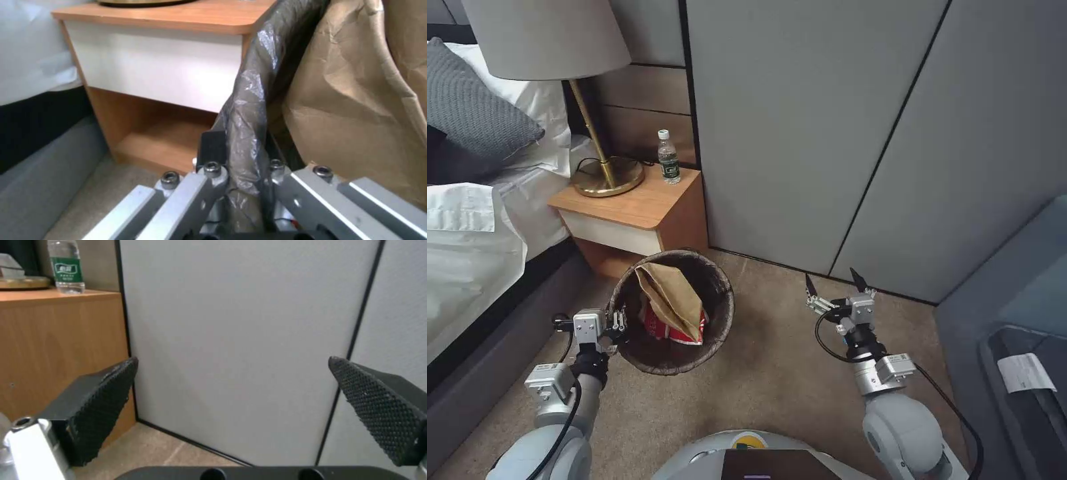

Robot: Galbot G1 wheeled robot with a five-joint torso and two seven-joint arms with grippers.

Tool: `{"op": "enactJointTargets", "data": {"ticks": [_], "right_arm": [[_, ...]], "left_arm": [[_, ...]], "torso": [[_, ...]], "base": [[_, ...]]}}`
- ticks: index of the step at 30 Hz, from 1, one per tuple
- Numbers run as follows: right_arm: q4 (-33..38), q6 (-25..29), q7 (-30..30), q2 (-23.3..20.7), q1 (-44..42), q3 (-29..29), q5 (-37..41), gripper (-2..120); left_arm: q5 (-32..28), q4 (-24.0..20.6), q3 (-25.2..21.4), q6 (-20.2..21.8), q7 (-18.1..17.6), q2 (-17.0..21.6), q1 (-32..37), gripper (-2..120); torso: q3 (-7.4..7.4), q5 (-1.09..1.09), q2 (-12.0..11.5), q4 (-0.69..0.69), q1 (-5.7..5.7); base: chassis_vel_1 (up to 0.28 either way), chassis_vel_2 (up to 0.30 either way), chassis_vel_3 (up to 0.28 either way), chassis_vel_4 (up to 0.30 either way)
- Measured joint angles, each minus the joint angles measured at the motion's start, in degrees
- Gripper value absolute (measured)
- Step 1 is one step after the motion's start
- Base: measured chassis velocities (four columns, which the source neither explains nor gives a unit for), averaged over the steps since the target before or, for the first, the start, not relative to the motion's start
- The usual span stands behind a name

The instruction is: Pick up the trash bin, then pick up the garbage from the floor and place it into the trash bin.

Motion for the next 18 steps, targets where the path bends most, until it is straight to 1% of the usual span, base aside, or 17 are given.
{"op": "enactJointTargets", "data": {"ticks": [18], "right_arm": [[-0.9, -0.3, 0.3, -0.4, 0.8, -0.6, 0.3, 100]], "left_arm": [[0.0, 0.0, 0.2, -0.1, 0.0, -0.2, 0.2, 0]], "torso": [[0.0, 0.0, 0.0, 0.0, 0.0]], "base": [[0.0, 0.0, 0.0, 0.0]]}}
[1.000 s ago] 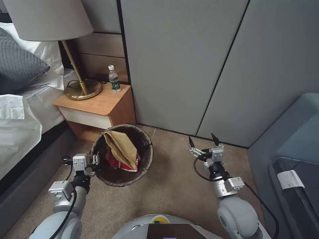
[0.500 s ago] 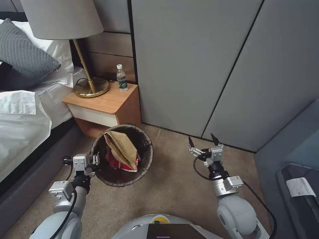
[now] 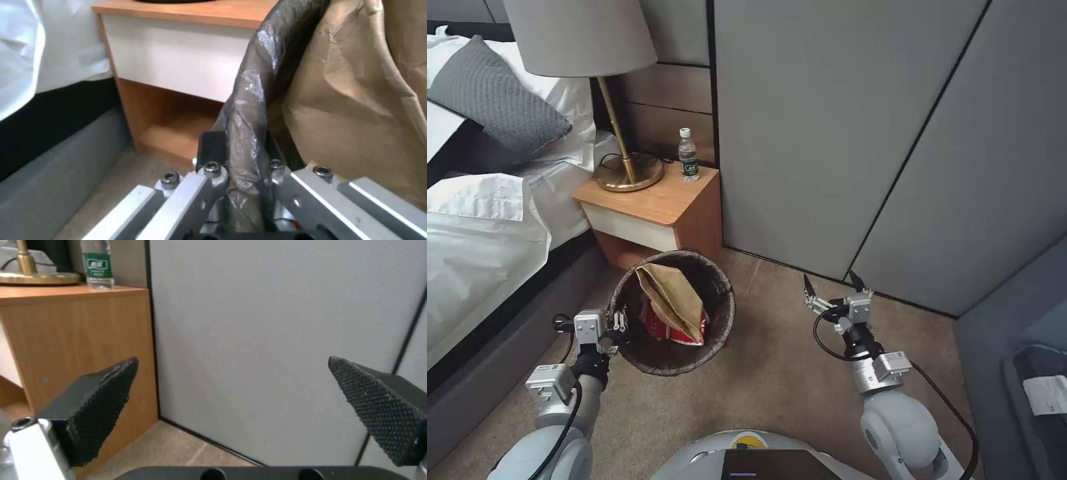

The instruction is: Pick up the trash bin, then pick up the garbage from the floor and place it into the trash bin.

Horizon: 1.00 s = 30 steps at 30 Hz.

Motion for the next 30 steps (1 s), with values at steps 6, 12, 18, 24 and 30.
{"op": "enactJointTargets", "data": {"ticks": [6, 12, 18, 24, 30], "right_arm": [[-0.3, -0.1, 0.1, -0.1, 0.2, -0.1, 0.0, 100], [-0.4, -0.1, 0.1, 0.0, 0.2, -0.1, 0.0, 100], [-0.6, -0.1, 0.1, 0.0, 0.3, -0.2, 0.0, 100], [-0.8, -0.1, 0.1, 0.1, 0.4, -0.2, 0.0, 100], [-0.9, -0.1, 0.1, 0.1, 0.6, -0.3, 0.0, 100]], "left_arm": [[0.0, 0.0, 0.0, -0.1, 0.0, 0.0, 0.0, 0], [0.0, 0.0, 0.0, -0.1, 0.0, 0.0, 0.0, 0], [0.0, 0.0, 0.0, -0.2, -0.1, 0.0, 0.0, 0], [0.0, 0.1, -0.1, -0.2, -0.1, 0.0, -0.1, 0], [0.0, 0.3, -0.1, -0.3, -0.1, 0.0, -0.1, 0]], "torso": [[0.0, 0.0, 0.0, -0.01, 0.0], [0.0, 0.0, 0.0, 0.0, 0.0], [0.0, 0.0, 0.0, 0.0, 0.0], [0.0, 0.0, 0.0, -0.01, 0.0], [0.0, 0.0, 0.0, 0.0, 0.0]], "base": [[0.0, 0.0, 0.0, 0.0], [0.042, 0.038, 0.046, 0.039], [0.056, 0.052, 0.053, 0.052], [0.052, 0.053, 0.061, 0.051], [0.074, 0.074, 0.076, 0.068]]}}
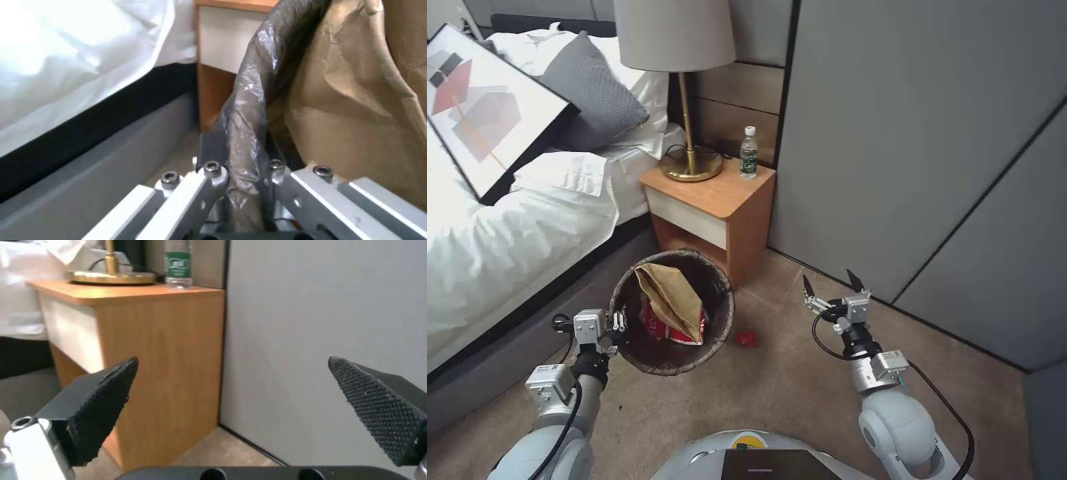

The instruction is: Pick up the trash bin, then pick up the garbage from the floor and place it into the trash bin.

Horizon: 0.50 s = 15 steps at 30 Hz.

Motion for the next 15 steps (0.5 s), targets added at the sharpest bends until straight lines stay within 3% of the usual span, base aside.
{"op": "enactJointTargets", "data": {"ticks": [15], "right_arm": [[-0.3, 0.0, 0.1, 0.1, 0.2, 0.1, 0.0, 100]], "left_arm": [[0.0, 0.2, -0.1, -0.2, -0.1, 0.1, -0.1, 0]], "torso": [[0.0, 0.0, 0.0, -0.01, 0.0]], "base": [[0.06, 0.067, 0.057, 0.065]]}}
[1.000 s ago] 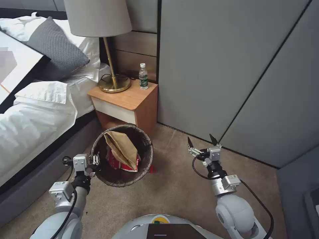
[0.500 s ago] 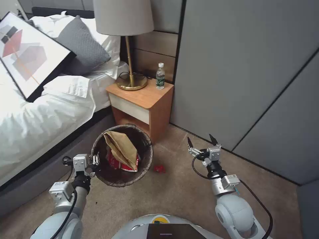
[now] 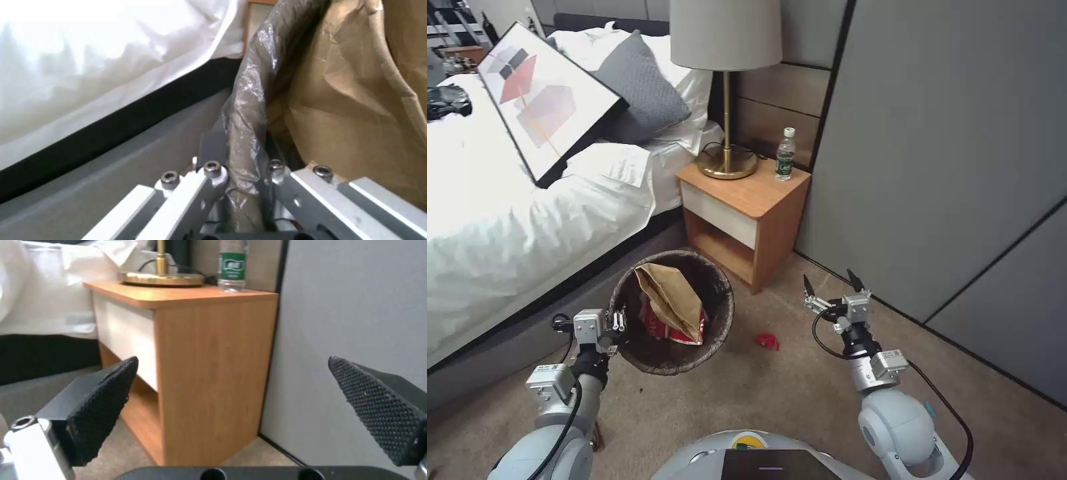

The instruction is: Pick up the trash bin, then pick up the garbage from the floor and place it into the trash bin.

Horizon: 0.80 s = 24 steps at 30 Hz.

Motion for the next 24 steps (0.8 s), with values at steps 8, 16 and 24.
{"op": "enactJointTargets", "data": {"ticks": [8, 16, 24], "right_arm": [[-0.1, 0.0, 0.0, 0.0, -0.1, 0.2, 0.0, 100], [-0.6, -0.1, 0.0, -0.1, -0.2, 0.9, 0.4, 100], [-3.1, -1.7, -1.7, -1.9, -0.6, 3.6, 4.0, 100]], "left_arm": [[-0.1, 0.2, 0.0, -0.7, -0.3, 0.0, -0.1, 0], [-0.2, 0.3, 0.0, -1.6, -1.0, 0.1, -0.2, 0], [-0.2, 0.4, 0.0, -1.7, -0.9, 0.4, -0.2, 0]], "torso": [[0.0, 0.0, 0.0, 0.01, 0.0], [0.0, 0.0, 0.0, 0.01, 0.0], [0.0, 0.0, 0.0, 0.0, 0.0]], "base": [[0.065, 0.06, 0.066, 0.057], [0.006, 0.004, 0.007, 0.005], [0.0, 0.0, 0.0, 0.0]]}}
